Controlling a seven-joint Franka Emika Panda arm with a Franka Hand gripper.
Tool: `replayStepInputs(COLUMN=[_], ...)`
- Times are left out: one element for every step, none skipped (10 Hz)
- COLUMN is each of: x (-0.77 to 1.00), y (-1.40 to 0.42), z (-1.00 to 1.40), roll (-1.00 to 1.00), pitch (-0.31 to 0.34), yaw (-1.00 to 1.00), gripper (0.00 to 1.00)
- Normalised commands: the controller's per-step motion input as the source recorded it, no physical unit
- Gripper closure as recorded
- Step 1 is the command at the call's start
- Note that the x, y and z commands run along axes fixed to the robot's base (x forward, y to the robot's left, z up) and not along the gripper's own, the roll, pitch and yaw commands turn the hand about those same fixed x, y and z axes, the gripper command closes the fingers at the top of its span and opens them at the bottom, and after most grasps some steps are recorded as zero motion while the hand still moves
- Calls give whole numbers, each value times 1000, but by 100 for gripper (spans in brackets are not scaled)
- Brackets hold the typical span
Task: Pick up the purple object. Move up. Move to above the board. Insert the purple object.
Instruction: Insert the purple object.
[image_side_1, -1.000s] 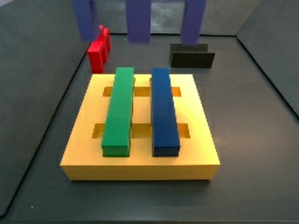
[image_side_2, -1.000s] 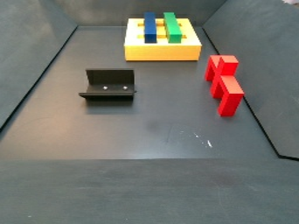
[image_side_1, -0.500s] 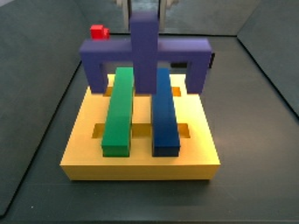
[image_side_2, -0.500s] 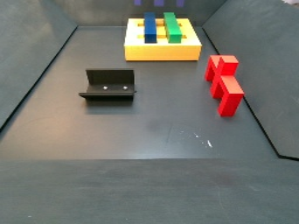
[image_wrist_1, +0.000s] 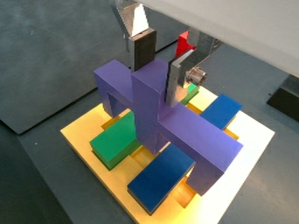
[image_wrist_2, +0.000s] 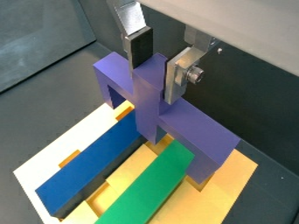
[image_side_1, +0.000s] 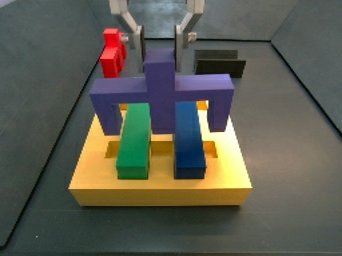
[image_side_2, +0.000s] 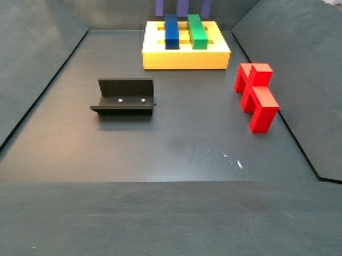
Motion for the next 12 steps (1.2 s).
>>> replayStepInputs(x=[17,154,100,20,26,37,49,26,0,0,20,0], y=[-11,0,0,0,0,0,0,0,0,0,-26,-106], z=[-257,-134,-137,-126,-134,-120,-137,-211,-303,-294,-203,-129], roll=[31,74,74,67,53,31,30,39,10,14,21,34], pitch=[-7,0,0,0,0,0,0,0,-56,-47,-11,0], yaw=[14,0,0,0,0,0,0,0,0,0,0,0], gripper=[100,100,100,100,100,100,100,100,100,100,100,100])
